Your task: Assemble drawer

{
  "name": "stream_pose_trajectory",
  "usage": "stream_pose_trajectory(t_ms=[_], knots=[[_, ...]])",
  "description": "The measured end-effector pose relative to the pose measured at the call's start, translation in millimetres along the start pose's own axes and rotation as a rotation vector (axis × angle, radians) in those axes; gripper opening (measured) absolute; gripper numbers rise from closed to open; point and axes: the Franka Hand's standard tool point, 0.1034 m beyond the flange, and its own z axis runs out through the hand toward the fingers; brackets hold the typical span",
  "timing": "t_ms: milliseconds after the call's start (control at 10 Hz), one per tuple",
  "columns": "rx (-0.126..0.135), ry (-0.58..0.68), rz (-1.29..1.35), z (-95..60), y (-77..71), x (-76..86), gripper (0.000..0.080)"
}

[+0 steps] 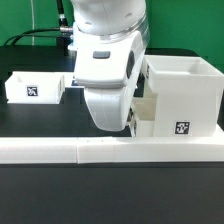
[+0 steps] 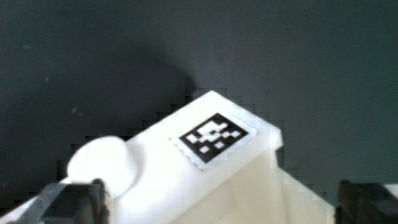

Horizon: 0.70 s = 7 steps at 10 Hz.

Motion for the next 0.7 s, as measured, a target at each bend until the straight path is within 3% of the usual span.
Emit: stream_pose_trajectory(t_ms=[500, 700], knots=[[-0.006, 0.008, -0.059, -0.9, 6.6, -10.8, 0.0649], [-0.022, 0.024, -0.145, -11.5, 5.9, -27.5, 0.0649]])
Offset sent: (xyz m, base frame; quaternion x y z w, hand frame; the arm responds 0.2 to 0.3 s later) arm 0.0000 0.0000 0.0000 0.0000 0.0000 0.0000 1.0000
